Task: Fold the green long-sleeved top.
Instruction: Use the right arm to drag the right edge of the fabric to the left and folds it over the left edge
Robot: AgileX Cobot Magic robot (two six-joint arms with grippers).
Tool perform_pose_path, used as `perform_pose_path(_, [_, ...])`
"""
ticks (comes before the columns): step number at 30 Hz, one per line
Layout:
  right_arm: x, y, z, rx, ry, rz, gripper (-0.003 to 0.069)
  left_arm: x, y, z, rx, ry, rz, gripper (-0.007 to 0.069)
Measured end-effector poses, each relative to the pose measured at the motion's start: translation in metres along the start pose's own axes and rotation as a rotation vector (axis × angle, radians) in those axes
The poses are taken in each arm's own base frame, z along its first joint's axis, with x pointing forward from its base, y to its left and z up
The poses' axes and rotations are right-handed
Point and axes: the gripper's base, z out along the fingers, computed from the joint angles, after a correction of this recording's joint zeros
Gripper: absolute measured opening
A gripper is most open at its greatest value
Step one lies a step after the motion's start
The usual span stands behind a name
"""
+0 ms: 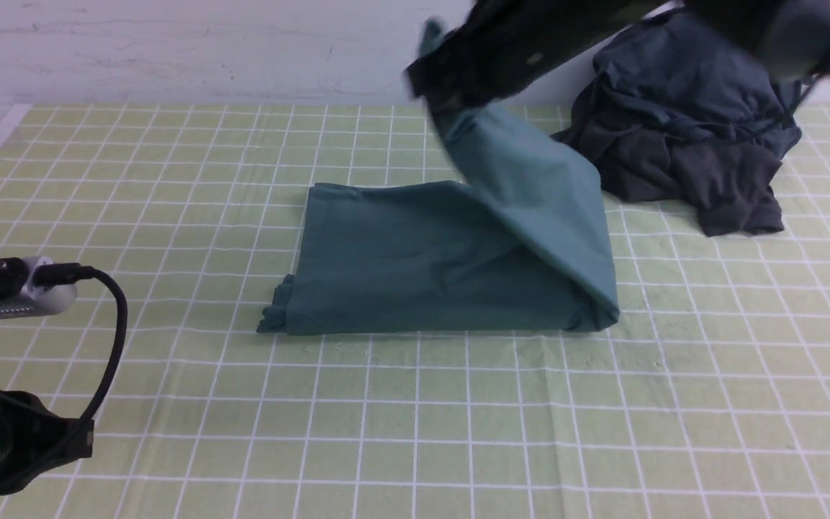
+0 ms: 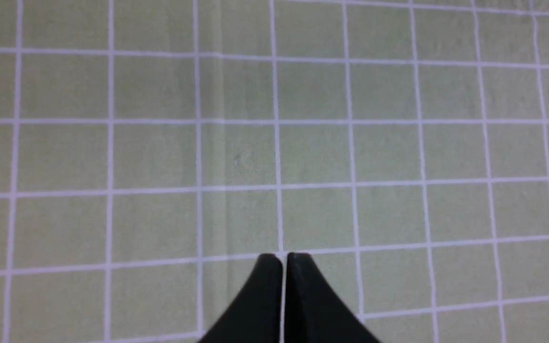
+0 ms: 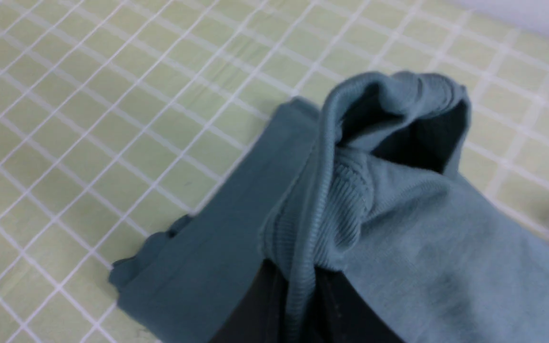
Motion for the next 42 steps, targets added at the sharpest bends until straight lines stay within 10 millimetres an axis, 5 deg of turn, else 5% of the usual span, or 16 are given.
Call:
perform_pose_path(4, [0.034, 0.030, 0.080, -0.014, 0.054, 0.000, 0.0048, -0.002, -0.003, 0.000, 0.029, -0.025, 0.008, -0.0001])
perform_pose_path(8, [0.048, 0.034, 0.110, -0.015, 0.066, 0.010, 0.0099, -0.003, -0.004, 0.000, 0.041, -0.031, 0.023, -0.0001])
perform_pose_path(14, [0.017, 0.040, 0.092, -0.033, -0.019, -0.001, 0.0302, -0.003, -0.005, 0.000, 0.054, -0.037, 0.026, -0.0001])
perform_pose_path(19, [0.005, 0.038, 0.076, 0.016, -0.002, -0.069, 0.0326, -0.003, -0.006, -0.003, 0.056, -0.052, 0.035, -0.0001])
perform_pose_path(26, [0.032, 0.030, 0.098, 0.068, 0.155, -0.057, 0.0138, -0.002, -0.013, -0.018, 0.068, -0.151, 0.105, -0.0001])
perform_pose_path(28, [0.050, 0.035, 0.122, 0.026, 0.206, -0.016, 0.0048, -0.002, -0.015, -0.021, 0.082, -0.170, 0.125, -0.0001])
perform_pose_path(33, [0.068, 0.053, 0.154, -0.060, 0.175, 0.054, -0.0009, -0.003, -0.017, -0.022, 0.100, -0.183, 0.131, -0.0001])
perform_pose_path(39, [0.045, 0.056, 0.139, -0.073, 0.072, 0.043, -0.0013, 0.002, -0.023, -0.035, 0.098, -0.256, 0.218, -0.0001])
perform_pose_path(41, [0.012, 0.060, 0.102, -0.053, -0.016, -0.042, -0.0013, 0.009, -0.029, -0.049, 0.102, -0.363, 0.295, -0.0001])
perform_pose_path(42, [0.009, 0.060, 0.098, -0.052, -0.025, -0.051, -0.0013, 0.010, -0.030, -0.050, 0.103, -0.369, 0.301, -0.0001])
